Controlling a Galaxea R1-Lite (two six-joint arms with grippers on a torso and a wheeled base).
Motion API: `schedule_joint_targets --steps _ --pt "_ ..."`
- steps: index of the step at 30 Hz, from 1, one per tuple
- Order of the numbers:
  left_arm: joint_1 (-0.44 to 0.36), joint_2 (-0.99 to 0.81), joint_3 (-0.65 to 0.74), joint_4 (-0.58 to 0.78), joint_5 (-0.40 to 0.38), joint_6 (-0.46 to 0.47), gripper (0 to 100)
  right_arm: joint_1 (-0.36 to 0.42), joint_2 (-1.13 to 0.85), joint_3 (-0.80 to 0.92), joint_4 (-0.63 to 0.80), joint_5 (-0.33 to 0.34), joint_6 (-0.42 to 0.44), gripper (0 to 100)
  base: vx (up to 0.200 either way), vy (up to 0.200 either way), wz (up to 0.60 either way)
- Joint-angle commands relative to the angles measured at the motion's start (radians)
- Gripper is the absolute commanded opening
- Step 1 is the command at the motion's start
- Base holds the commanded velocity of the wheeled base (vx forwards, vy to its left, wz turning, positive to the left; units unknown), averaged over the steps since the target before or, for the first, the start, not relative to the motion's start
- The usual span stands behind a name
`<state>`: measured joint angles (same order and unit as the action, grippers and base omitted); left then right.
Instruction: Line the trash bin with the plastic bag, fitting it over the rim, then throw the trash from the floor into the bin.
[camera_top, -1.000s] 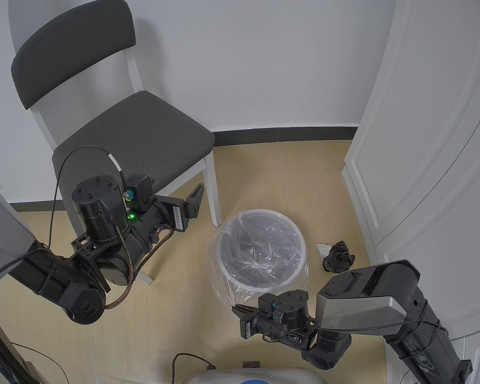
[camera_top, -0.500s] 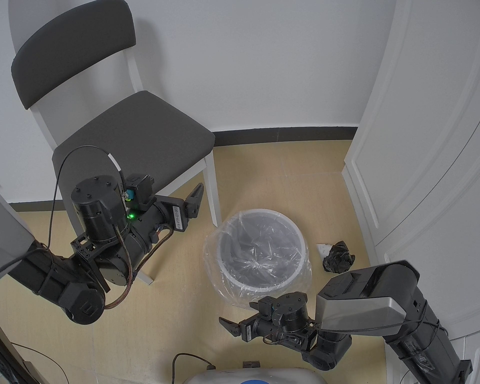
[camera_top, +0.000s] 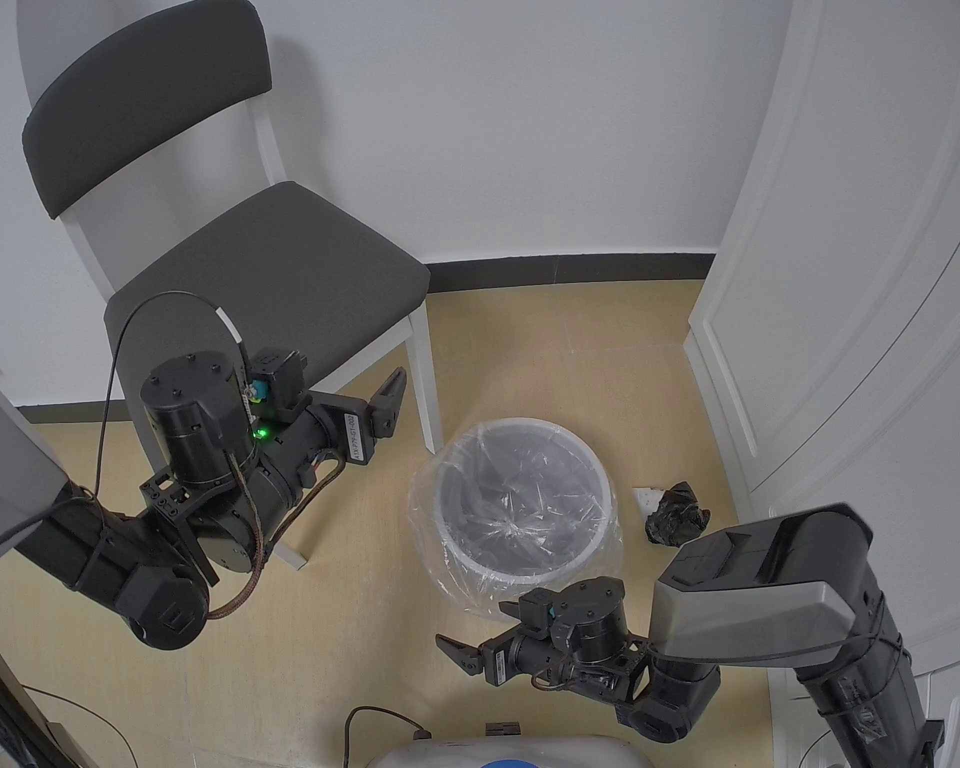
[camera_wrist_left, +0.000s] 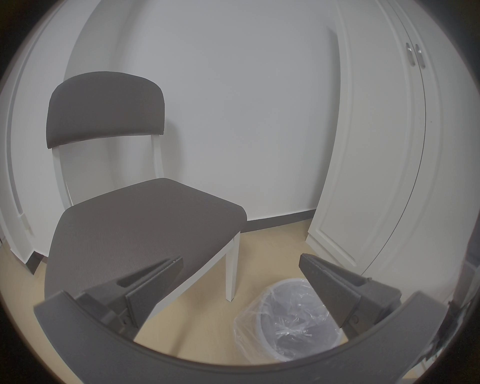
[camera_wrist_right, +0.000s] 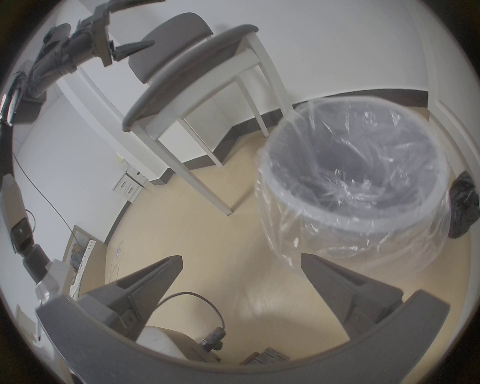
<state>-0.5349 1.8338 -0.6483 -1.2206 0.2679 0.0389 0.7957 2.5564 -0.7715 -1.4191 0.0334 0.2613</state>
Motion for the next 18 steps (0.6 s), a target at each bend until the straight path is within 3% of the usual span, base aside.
schedule_joint_targets --steps 1,3,8,12,18 --pt "-0.004 0.007 0.032 0.0 -0.002 0.022 100 0.056 -0.137 0.092 -0.004 -0.006 -0.011 100 0.0 0.0 0.0" --pt "-0.008 0.008 0.036 0.0 -0.002 0.024 100 0.063 -0.154 0.107 -0.004 -0.012 -0.022 100 0.0 0.0 0.0" --pt "-0.053 0.055 0.073 0.0 -0.002 0.03 100 0.057 -0.321 0.167 -0.007 -0.086 -0.163 100 0.0 0.0 0.0" --pt "-0.079 0.102 0.101 0.0 -0.002 0.059 100 -0.049 -0.458 0.182 0.017 -0.112 -0.261 100 0.0 0.0 0.0" --pt "-0.083 0.139 0.124 0.0 -0.009 0.101 100 -0.359 -0.551 0.1 0.244 -0.096 -0.376 100 0.0 0.0 0.0"
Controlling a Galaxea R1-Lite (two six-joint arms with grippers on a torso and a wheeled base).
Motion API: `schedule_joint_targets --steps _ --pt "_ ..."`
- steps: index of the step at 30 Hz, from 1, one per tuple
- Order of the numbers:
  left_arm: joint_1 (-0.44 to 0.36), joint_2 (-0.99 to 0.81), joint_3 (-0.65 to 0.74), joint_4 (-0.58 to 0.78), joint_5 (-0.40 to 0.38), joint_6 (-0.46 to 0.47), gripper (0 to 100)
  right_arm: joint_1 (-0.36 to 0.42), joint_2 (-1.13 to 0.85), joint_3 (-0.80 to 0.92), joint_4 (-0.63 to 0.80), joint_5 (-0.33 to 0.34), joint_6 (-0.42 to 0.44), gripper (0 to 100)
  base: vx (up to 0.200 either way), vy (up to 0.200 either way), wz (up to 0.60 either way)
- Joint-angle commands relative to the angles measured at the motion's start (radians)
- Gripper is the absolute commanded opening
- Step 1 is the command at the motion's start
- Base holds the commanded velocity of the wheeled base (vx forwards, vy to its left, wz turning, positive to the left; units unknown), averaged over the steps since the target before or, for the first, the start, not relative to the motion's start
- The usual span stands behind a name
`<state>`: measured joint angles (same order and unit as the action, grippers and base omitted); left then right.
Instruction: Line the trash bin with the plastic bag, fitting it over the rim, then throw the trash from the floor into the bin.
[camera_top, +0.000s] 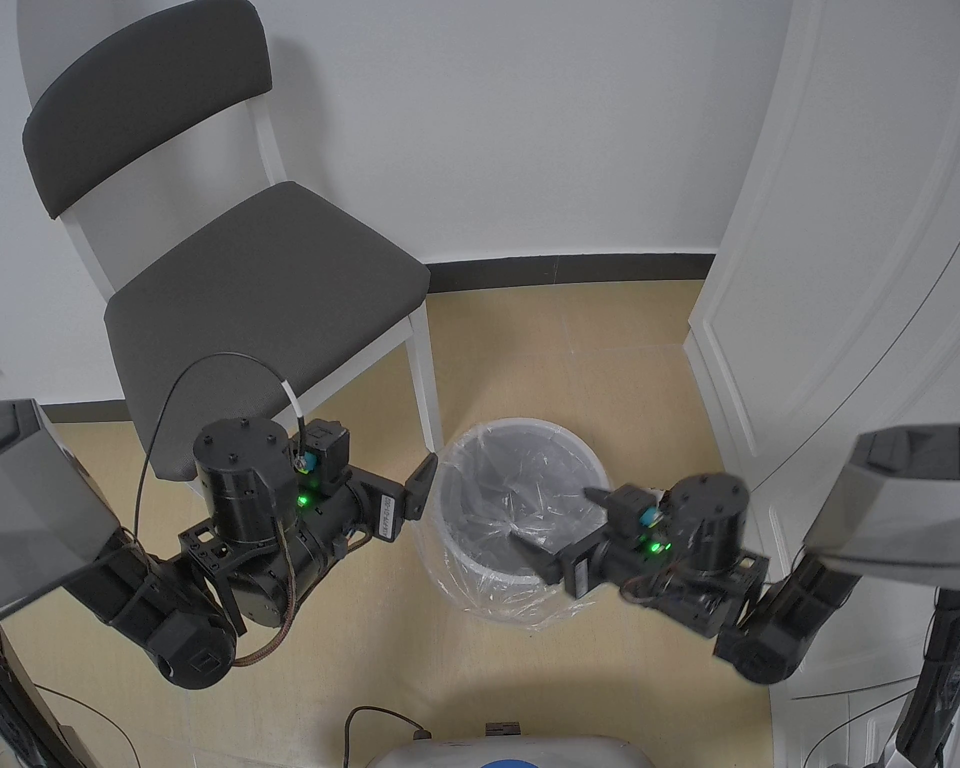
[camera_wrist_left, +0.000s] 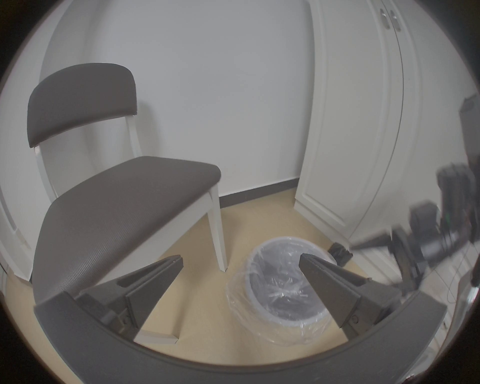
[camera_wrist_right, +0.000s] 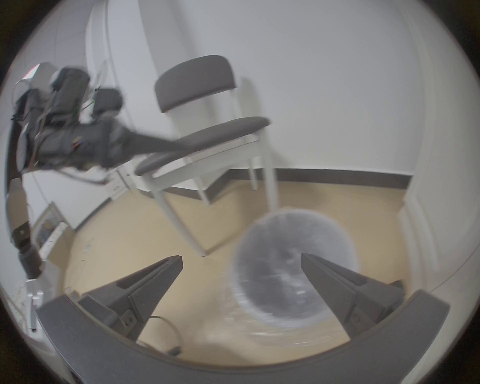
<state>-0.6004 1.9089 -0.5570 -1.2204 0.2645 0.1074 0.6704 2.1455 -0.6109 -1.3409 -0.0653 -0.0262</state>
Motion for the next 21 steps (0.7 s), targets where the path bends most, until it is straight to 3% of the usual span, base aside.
schedule_joint_targets --steps 1,2,3,7,10,13,21 --pt "-0.018 0.064 0.032 -0.001 -0.005 0.032 100 -0.233 -0.141 -0.061 0.166 0.002 -0.089 100 0.0 0.0 0.0" --pt "-0.018 0.064 0.032 -0.001 -0.005 0.032 100 -0.233 -0.141 -0.061 0.166 0.002 -0.089 100 0.0 0.0 0.0" --pt "-0.015 0.076 0.06 -0.001 -0.019 0.075 100 -0.339 -0.101 -0.124 0.279 0.048 -0.124 100 0.0 0.0 0.0" --pt "-0.01 0.091 0.092 -0.001 -0.028 0.14 100 -0.43 -0.016 -0.147 0.296 0.142 -0.192 100 0.0 0.0 0.0" --pt "-0.007 0.102 0.092 -0.001 -0.03 0.143 100 -0.463 0.013 -0.145 0.301 0.171 -0.255 100 0.0 0.0 0.0" --pt "-0.001 0.107 0.091 -0.001 -0.031 0.143 100 -0.48 0.063 -0.156 0.304 0.183 -0.297 100 0.0 0.0 0.0" --pt "0.005 0.105 0.092 -0.001 -0.03 0.147 100 -0.439 0.238 -0.245 0.295 0.153 -0.294 100 0.0 0.0 0.0"
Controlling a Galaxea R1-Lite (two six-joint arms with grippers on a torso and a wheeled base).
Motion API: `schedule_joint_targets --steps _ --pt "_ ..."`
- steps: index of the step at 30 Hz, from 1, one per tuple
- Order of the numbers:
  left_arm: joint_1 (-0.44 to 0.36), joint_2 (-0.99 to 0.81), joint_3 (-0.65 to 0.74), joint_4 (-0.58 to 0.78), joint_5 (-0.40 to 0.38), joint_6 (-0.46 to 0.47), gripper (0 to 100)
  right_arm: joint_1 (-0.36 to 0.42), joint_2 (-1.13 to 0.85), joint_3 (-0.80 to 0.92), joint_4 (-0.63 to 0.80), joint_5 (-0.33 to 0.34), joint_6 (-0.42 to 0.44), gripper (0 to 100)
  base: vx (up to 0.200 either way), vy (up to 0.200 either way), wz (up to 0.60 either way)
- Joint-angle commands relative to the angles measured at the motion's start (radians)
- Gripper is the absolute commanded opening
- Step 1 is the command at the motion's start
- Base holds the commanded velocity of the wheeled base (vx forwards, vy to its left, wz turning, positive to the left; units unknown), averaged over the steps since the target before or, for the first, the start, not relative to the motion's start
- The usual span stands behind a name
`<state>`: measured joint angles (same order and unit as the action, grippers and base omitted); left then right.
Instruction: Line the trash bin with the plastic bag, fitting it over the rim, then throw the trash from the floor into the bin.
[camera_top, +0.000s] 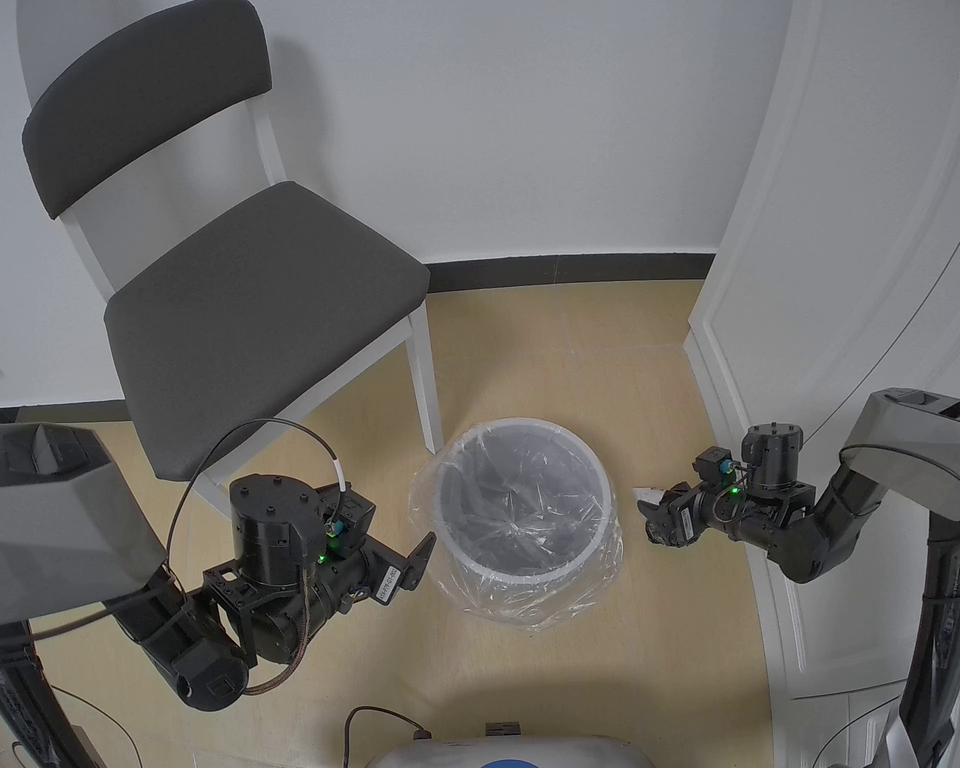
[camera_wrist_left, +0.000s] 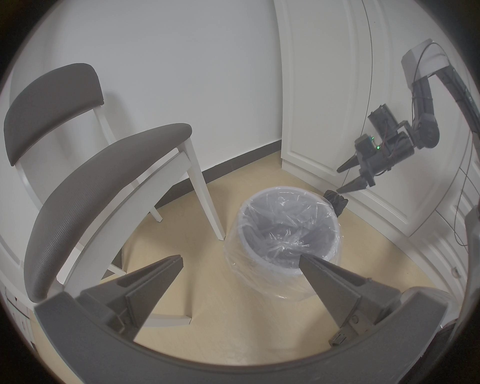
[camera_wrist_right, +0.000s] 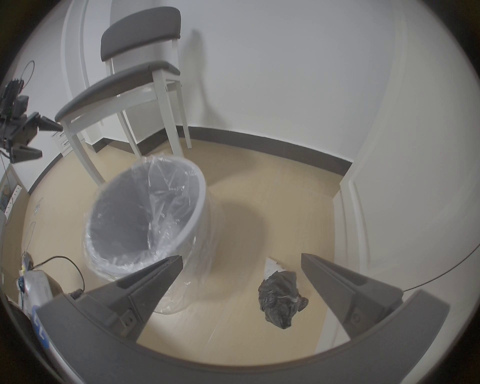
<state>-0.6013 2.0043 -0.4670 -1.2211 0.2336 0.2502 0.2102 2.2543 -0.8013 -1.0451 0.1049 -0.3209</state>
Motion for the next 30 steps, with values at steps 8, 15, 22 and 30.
schedule_joint_targets --steps 8,15,22,30 --pt "0.011 0.01 0.001 -0.002 0.006 0.017 100 0.029 0.252 -0.138 -0.061 -0.059 0.011 100 0.0 0.0 0.0" --pt "0.023 0.027 -0.002 -0.002 0.006 0.018 100 0.063 0.392 -0.236 -0.167 -0.062 0.105 100 0.0 0.0 0.0" --pt "0.029 0.053 0.002 -0.063 0.007 0.02 100 0.086 0.393 -0.243 -0.153 -0.06 0.16 100 0.0 0.0 0.0" --pt "0.041 0.208 -0.053 -0.086 0.012 0.015 100 0.086 0.367 -0.197 -0.141 -0.062 0.143 100 0.0 0.0 0.0"
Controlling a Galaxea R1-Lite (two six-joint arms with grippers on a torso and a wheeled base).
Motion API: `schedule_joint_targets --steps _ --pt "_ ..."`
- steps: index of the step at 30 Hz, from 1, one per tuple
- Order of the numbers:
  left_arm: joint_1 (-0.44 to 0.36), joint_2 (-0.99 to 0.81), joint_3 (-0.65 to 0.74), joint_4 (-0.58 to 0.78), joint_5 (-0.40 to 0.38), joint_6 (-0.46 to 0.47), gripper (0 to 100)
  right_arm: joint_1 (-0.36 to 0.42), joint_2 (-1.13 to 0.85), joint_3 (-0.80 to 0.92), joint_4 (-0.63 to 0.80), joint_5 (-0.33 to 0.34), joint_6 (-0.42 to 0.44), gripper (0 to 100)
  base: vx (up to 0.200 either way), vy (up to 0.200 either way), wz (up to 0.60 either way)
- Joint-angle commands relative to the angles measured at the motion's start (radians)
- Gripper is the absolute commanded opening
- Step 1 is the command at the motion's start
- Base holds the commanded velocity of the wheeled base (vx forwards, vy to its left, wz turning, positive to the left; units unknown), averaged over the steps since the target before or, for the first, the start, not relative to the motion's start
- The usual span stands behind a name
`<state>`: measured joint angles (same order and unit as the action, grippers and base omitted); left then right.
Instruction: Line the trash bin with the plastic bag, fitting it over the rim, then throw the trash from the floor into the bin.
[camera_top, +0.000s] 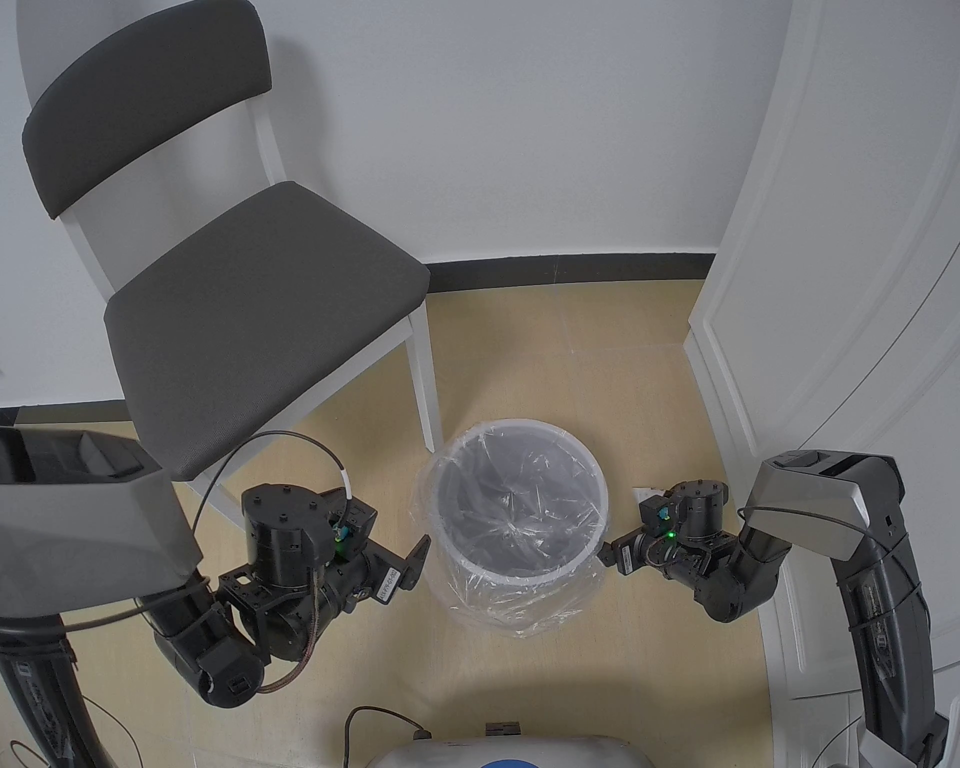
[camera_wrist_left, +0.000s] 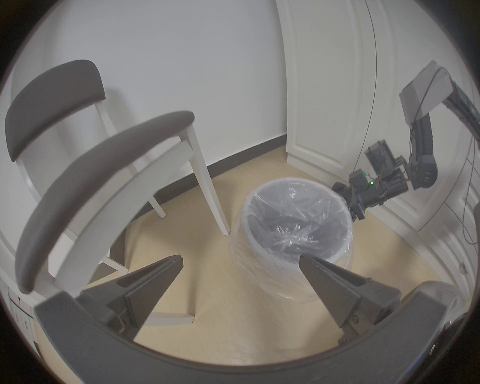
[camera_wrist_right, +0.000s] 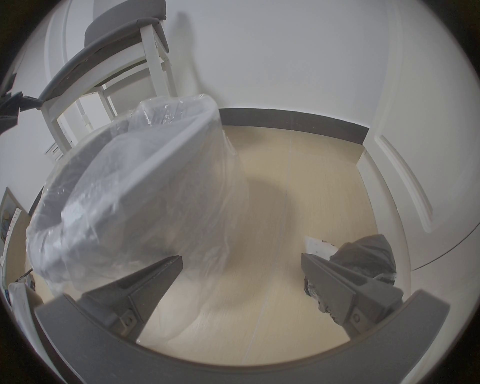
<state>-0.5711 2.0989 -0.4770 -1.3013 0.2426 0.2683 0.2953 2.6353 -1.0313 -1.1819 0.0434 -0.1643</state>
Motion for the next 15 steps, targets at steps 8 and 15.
schedule_joint_targets --steps 8,15 --pt "0.082 0.334 -0.149 -0.053 0.032 0.0 100 -0.021 -0.186 0.125 0.005 0.001 -0.02 100 0.0 0.0 0.0" --pt "0.109 0.518 -0.417 -0.061 0.054 0.08 100 -0.076 -0.304 0.138 0.008 0.004 -0.026 100 0.0 0.0 0.0"
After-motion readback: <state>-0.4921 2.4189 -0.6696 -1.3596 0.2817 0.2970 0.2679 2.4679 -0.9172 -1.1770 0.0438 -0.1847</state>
